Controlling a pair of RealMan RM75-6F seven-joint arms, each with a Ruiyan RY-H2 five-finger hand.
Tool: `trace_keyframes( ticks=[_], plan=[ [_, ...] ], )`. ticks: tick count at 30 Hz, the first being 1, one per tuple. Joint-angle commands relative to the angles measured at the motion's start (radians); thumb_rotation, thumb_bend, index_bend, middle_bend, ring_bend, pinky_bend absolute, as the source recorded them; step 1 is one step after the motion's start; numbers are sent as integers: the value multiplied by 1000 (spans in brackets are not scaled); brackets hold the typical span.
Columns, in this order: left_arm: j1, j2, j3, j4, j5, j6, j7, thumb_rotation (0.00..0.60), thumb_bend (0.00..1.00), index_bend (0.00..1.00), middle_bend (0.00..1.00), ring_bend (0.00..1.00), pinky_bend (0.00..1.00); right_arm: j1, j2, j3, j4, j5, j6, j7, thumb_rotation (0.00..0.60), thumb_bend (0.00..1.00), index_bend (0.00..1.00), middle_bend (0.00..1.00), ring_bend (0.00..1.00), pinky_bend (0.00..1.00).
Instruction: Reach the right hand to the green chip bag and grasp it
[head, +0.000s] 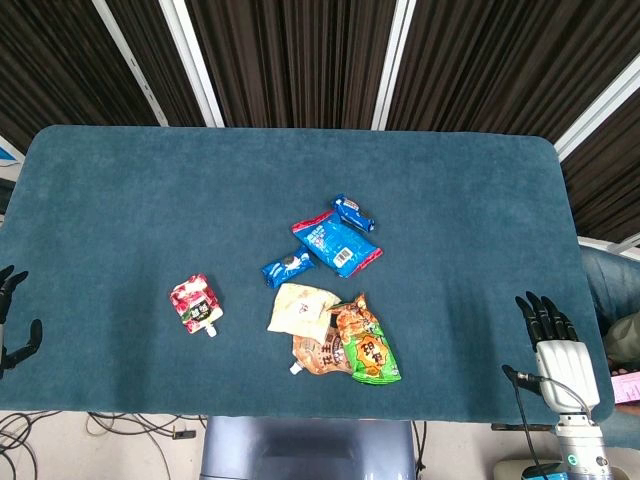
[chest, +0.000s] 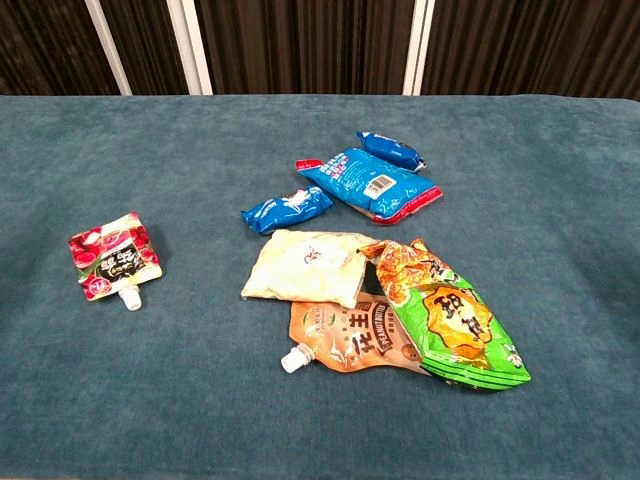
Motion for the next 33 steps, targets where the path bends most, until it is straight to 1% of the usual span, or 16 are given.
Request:
trace_keyframes(
  ticks=[1,9,13,21,24,26,33],
  plan=[
    [-1,0,0,-2,1,0,1,600,470,110,45,122,67,-1,1,-1,1,-2,0,2,600,141,58,62,36,166],
    [1,-1,0,-1,0,2,2,600,470,110,44,122,67,-3,8,-4,-1,1,-11,14,600,140,58,62,37,166],
    [-1,0,0,-2,1,0,4,600,470,110,45,122,67,4,23,-9,-19,7,-41,56,600,141,58,62,37,166],
    [1,1,0,-1,-1,1,-1,600,470,110,44,122,67,15,21,-5,-10,24,-73,61,600,140,59,62,37,166],
    [1,0,2,-2,-1,-1,2,600,471,110,44,122,67,19,25,-7,-12,32,-90,80,600,141,59,62,37,166],
    [1,-1,3,-3,1,0,5,600,471,110,44,122,67,24,35,-10,-18,44,-115,123,600,141,59,62,37,166],
    [2,-1,2,-2,-3,0,3,600,471,110,44,122,67,31,46,-15,-3,55,-147,165,600,136,59,62,37,166]
  ],
)
